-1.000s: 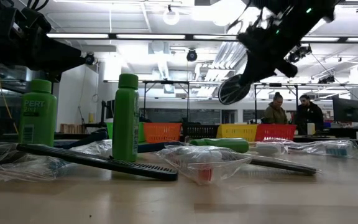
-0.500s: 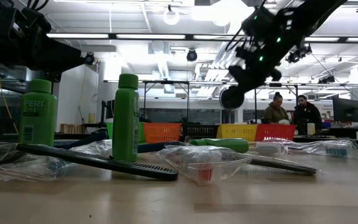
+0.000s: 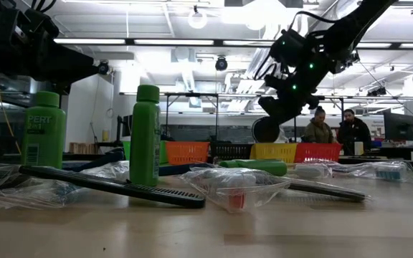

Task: Pick & Place Travel size toiletries
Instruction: Put the black hairbrush into the yellow bin, then put the black comb into the red bin

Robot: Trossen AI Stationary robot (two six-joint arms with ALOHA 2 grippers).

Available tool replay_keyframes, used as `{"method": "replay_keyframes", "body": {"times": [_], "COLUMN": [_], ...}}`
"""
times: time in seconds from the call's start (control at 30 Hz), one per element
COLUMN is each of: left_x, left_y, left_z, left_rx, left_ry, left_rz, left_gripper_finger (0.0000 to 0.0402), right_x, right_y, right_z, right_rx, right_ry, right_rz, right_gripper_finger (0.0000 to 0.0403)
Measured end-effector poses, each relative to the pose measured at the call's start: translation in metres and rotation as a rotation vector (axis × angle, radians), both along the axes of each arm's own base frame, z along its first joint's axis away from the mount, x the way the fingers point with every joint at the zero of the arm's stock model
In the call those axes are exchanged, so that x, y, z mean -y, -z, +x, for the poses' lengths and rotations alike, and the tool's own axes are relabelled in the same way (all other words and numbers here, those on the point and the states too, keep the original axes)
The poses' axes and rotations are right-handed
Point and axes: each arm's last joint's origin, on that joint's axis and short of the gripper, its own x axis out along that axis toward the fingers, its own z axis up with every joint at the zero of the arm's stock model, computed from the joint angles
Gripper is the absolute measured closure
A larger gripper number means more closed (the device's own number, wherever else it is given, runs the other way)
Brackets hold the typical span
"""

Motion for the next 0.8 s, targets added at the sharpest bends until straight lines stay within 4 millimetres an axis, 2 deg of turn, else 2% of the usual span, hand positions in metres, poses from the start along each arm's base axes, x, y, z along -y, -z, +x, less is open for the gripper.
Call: {"method": "replay_keyframes", "body": {"times": [0.27, 0.4, 0.57, 0.8], "left_x": [0.0, 0.0, 0.0, 0.0], "left_y": [0.0, 0.0, 0.0, 0.0], "left_z": [0.0, 0.0, 0.0, 0.0], "left_rx": [0.0, 0.0, 0.0, 0.0], "left_ry": [0.0, 0.0, 0.0, 0.0], "left_rz": [0.0, 0.0, 0.0, 0.0], "left_gripper_finger": [0.0258, 0.0258, 0.0258, 0.0258], "right_x": [0.001, 0.0, -0.01, -0.041], "right_y": [-0.001, -0.003, -0.019, -0.051], "right_z": [0.0, 0.0, -0.004, -0.018], "right_rx": [0.005, 0.011, 0.07, 0.126], "right_ry": [-0.037, -0.04, -0.08, -0.142], "right_rz": [0.008, 0.005, 0.02, 0.026], "right_gripper_finger": [0.0267, 0.0235, 0.0216, 0.0214]}}
